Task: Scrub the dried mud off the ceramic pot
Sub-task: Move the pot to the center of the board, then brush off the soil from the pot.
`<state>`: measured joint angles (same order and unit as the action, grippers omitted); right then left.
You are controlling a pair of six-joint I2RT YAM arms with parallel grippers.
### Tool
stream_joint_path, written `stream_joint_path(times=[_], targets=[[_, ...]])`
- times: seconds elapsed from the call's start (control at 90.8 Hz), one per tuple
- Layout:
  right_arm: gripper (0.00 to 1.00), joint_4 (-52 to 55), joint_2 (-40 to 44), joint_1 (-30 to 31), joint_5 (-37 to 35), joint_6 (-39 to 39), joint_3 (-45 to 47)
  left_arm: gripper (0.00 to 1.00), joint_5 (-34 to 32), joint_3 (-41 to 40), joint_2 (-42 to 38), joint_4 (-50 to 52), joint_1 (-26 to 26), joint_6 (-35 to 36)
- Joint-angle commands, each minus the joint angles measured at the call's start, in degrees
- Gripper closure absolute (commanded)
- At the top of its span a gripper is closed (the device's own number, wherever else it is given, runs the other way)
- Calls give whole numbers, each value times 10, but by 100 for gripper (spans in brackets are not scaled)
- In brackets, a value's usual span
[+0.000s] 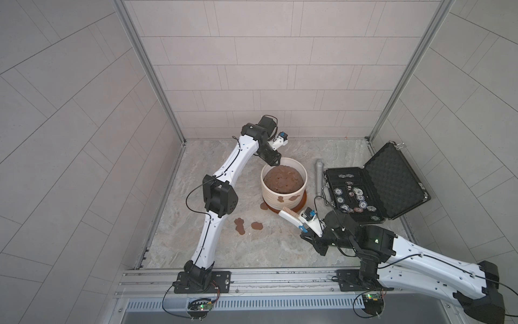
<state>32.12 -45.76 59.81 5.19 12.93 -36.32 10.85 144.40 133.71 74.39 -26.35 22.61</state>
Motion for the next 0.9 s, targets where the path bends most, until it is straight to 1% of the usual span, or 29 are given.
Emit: stream_joint_path(times=[0.0, 0.066, 0.11, 0.132, 0.187, 0.242, 0.363, 0.44, 0.55, 0.66, 0.76, 0.892], targets=[[100, -113, -16, -41, 24, -39, 20, 29, 70, 6, -32, 5, 12, -23], [100, -179, -25, -84, 65, -42, 48, 7, 97, 7, -47, 2, 30, -55], [100, -225, -33, -106, 90, -45, 67, 1, 109, 6, -61, 2, 44, -76], [100, -242, -38, -113, 97, -48, 73, 0, 109, 5, -69, 3, 50, -86], [100, -273, -55, -126, 111, -63, 83, 0, 104, -9, -92, 6, 65, -100], [100, -283, -73, -138, 131, -81, 80, 0, 95, -42, -123, 2, 76, -120], [100, -316, -104, -170, 179, -98, 81, 0, 100, -166, -204, -33, 104, -171], [100, -335, -114, -189, 196, -97, 82, 0, 107, -238, -248, -48, 117, -185], [100, -346, -140, -210, 220, -98, 81, 0, 112, -334, -301, -65, 118, -202], [100, -361, -190, -217, 245, -105, 79, 0, 141, -428, -340, -97, 118, -218], [100, -384, -236, -218, 257, -104, 85, 0, 139, -469, -352, -102, 118, -215], [100, -429, -283, -221, 259, -98, 102, 0, 134, -471, -347, -78, 119, -202]])
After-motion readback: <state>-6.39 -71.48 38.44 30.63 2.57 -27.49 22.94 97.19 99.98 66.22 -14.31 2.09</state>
